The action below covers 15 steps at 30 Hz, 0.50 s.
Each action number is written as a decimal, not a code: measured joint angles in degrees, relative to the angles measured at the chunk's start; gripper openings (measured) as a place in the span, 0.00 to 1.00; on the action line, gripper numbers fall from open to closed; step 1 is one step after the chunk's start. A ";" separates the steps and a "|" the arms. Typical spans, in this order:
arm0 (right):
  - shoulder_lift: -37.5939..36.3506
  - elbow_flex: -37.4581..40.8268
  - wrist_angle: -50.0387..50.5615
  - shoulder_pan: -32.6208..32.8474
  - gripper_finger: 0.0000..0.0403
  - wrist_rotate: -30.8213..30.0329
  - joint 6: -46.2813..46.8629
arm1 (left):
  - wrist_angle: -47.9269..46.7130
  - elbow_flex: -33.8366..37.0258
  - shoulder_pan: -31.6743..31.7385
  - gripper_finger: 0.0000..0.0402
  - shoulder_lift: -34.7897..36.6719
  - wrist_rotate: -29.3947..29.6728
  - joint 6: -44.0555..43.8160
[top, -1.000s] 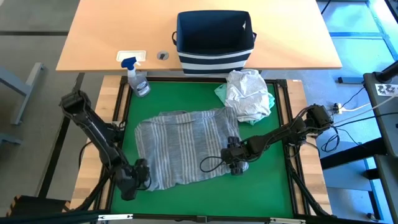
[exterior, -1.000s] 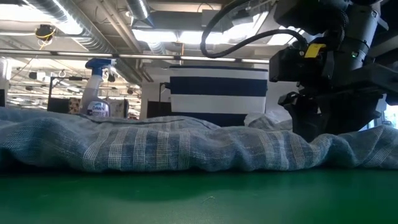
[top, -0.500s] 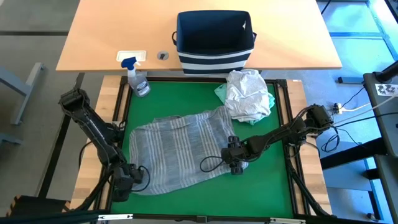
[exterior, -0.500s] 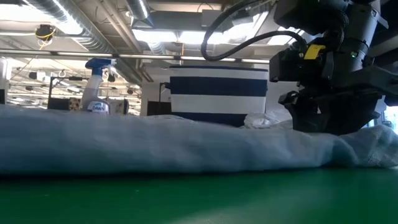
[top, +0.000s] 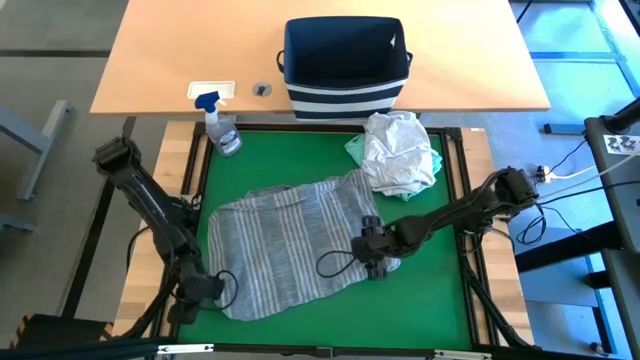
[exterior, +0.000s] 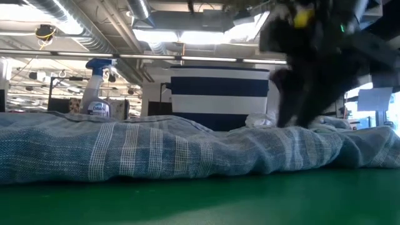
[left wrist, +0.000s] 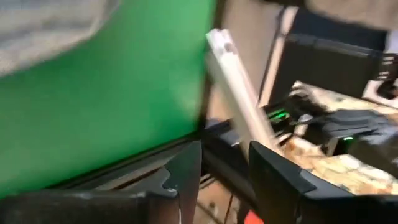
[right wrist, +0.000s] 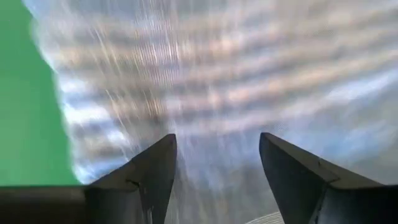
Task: Fold laundry
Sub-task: Fold the blue polo shirt
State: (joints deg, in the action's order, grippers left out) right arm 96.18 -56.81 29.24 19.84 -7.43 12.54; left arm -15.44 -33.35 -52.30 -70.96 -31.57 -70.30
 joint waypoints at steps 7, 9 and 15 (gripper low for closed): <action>-1.24 -4.33 -0.60 -1.82 0.58 -3.94 -4.24 | -1.43 -0.67 1.69 0.33 8.57 27.97 1.06; -1.31 -3.92 -1.77 -3.22 0.58 -3.06 -4.24 | -1.42 -0.67 2.11 0.32 9.28 38.60 1.99; -1.29 0.38 -8.29 -7.79 0.58 -2.05 -4.31 | -1.89 0.29 3.85 0.30 5.59 51.62 4.39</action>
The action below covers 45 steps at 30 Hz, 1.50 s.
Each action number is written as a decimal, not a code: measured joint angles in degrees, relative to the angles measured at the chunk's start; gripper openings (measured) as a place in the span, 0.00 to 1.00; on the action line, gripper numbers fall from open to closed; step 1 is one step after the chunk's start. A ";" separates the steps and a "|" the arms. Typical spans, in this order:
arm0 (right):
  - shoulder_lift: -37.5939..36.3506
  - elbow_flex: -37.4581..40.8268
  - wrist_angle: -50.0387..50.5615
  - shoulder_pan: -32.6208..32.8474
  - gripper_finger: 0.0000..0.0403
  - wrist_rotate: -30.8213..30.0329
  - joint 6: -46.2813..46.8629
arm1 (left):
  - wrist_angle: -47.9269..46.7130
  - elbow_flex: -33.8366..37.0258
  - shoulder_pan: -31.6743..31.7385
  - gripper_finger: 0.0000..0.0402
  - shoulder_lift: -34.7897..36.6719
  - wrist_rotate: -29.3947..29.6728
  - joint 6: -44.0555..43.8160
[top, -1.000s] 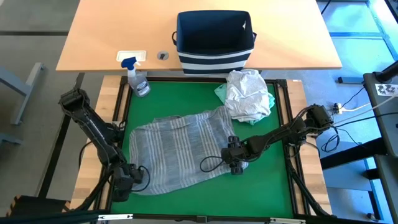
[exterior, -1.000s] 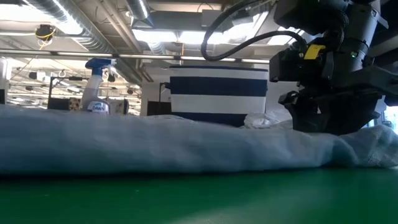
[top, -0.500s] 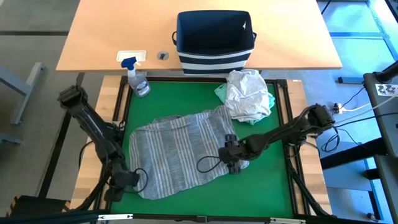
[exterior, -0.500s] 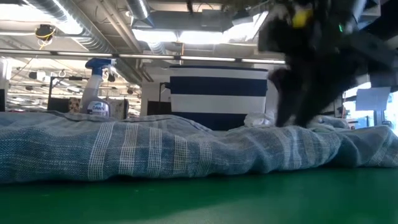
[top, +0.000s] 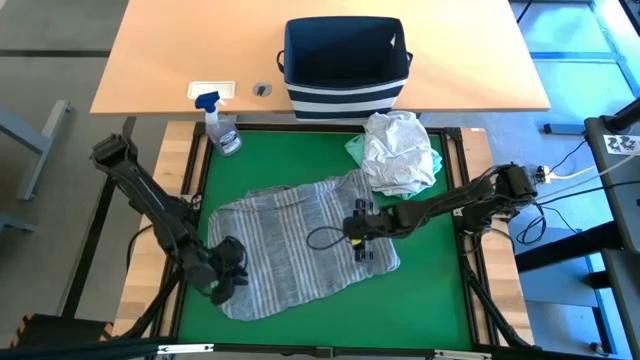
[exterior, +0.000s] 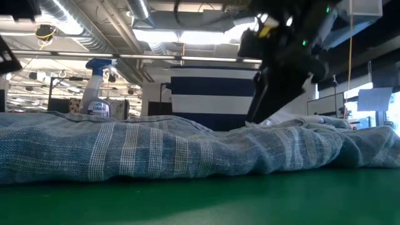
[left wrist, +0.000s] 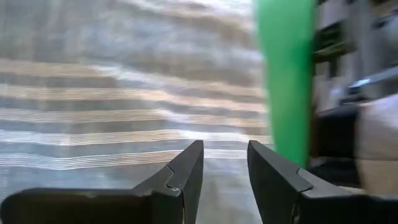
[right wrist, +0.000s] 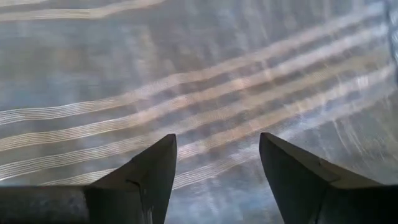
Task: Fold laundry
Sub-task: Fold the blue polo shirt
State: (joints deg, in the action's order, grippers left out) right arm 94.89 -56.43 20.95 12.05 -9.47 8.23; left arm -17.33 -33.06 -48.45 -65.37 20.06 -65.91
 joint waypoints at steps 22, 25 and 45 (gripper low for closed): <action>-0.09 7.99 -2.92 12.25 0.58 8.64 15.45 | -7.78 1.60 4.12 0.18 -7.18 -14.33 3.52; -1.98 5.14 4.92 11.08 0.58 5.06 13.25 | -7.31 -0.98 5.71 0.17 -2.52 -15.33 4.54; -0.96 -1.81 1.60 -9.98 0.58 15.49 7.67 | -18.35 -5.77 31.27 0.16 12.55 -3.33 35.97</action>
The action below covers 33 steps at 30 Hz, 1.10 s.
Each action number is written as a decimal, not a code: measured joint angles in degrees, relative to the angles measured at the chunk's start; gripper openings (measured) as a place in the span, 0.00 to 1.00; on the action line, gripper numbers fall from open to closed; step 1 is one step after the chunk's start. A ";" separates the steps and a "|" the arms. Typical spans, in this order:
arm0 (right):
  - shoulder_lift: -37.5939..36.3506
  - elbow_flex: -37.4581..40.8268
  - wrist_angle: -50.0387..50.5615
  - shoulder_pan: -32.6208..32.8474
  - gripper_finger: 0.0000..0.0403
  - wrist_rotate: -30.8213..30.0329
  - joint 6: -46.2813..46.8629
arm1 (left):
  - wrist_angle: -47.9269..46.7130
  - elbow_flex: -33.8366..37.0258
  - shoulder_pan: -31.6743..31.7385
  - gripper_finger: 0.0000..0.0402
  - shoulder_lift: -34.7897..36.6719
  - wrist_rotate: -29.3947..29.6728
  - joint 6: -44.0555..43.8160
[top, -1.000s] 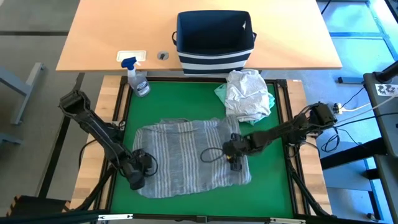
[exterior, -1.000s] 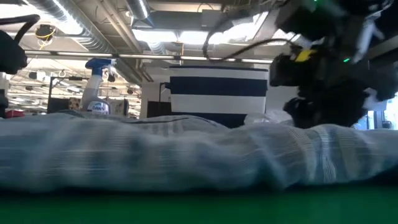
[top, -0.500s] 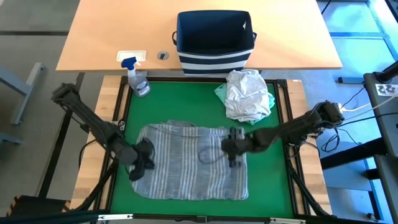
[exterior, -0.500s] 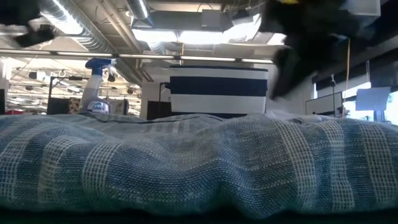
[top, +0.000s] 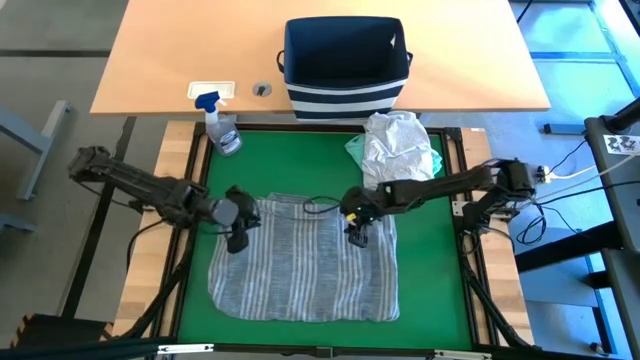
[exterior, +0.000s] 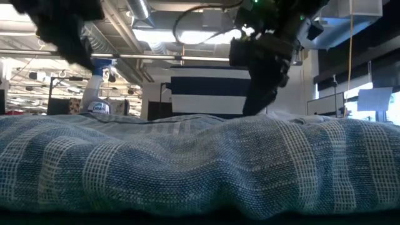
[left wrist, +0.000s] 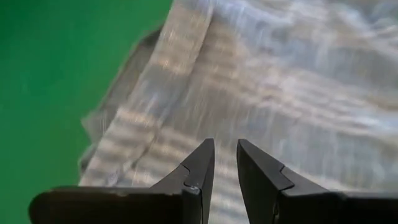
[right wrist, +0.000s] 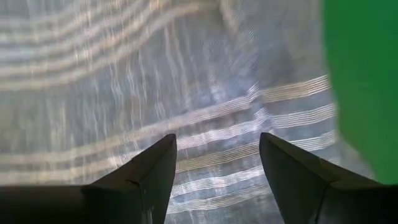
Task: Fold laundry
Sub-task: Fold the blue polo shirt
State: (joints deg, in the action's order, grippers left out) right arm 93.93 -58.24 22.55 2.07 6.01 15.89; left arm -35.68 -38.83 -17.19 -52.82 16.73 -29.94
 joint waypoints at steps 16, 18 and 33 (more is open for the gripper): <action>2.12 -0.02 4.25 -3.77 0.58 -2.13 -8.19 | 14.01 17.92 18.42 0.12 -1.34 -16.15 0.97; 2.12 -0.02 4.11 -3.76 0.58 -6.05 -8.91 | 14.87 17.92 19.81 0.12 -1.29 -13.08 2.21; 2.37 -0.23 3.08 -6.93 0.58 -30.03 -10.35 | 17.21 17.95 27.00 0.12 -1.29 15.80 3.82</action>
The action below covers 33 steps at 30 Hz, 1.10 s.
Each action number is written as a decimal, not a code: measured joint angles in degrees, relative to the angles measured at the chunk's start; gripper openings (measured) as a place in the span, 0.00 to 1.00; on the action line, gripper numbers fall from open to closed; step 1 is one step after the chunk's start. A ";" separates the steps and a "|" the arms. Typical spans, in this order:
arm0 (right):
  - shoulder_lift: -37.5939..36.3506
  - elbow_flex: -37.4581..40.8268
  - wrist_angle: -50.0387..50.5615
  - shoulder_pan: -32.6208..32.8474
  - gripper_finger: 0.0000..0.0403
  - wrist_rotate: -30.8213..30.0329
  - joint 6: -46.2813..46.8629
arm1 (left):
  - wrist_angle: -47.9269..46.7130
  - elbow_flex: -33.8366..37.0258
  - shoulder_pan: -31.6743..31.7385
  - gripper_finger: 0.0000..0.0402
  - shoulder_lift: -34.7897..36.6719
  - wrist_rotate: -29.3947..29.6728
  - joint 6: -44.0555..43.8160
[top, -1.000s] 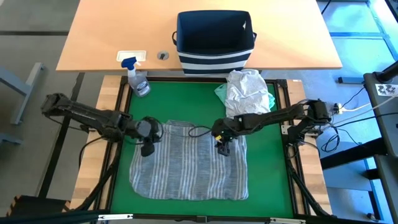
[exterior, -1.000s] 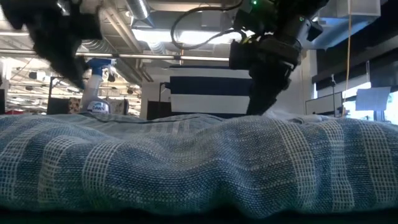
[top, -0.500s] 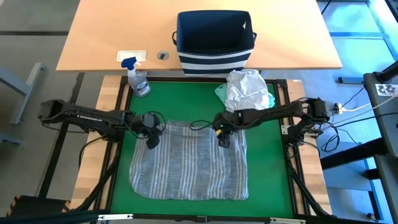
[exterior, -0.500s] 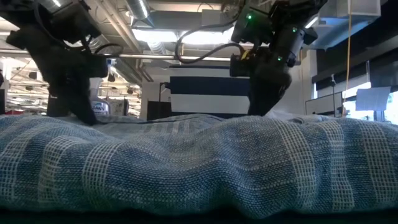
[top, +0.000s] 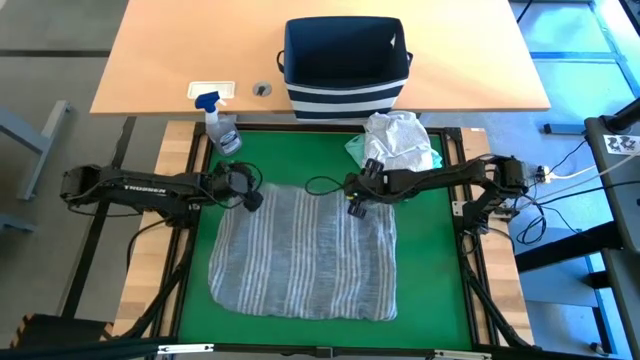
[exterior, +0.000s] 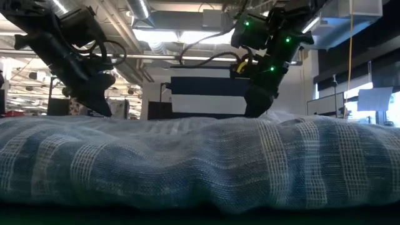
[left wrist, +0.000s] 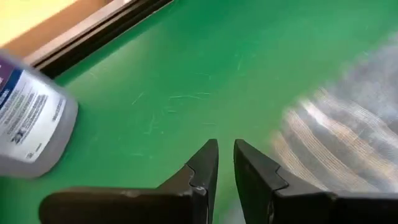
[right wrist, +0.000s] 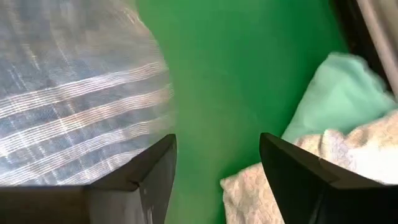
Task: Fold laundry
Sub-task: Fold the blue polo shirt
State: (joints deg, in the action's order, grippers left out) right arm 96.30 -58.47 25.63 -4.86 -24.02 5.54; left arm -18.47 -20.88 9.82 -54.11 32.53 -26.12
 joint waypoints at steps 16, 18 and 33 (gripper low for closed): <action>0.09 -1.79 4.21 -0.46 0.58 27.55 -2.85 | 0.10 0.00 0.95 0.12 0.22 -17.03 -0.28; -0.37 -2.57 5.19 -0.33 0.58 27.64 -2.77 | 0.09 0.00 0.95 0.12 0.22 -18.46 -0.28; -5.41 -11.90 9.20 8.89 0.58 25.90 7.08 | -1.05 -14.12 -1.96 0.49 0.24 -39.39 12.71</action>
State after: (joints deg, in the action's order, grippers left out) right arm 90.89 -70.37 34.83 4.03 1.88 12.62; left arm -19.53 -35.01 7.85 -53.87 -6.86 -13.40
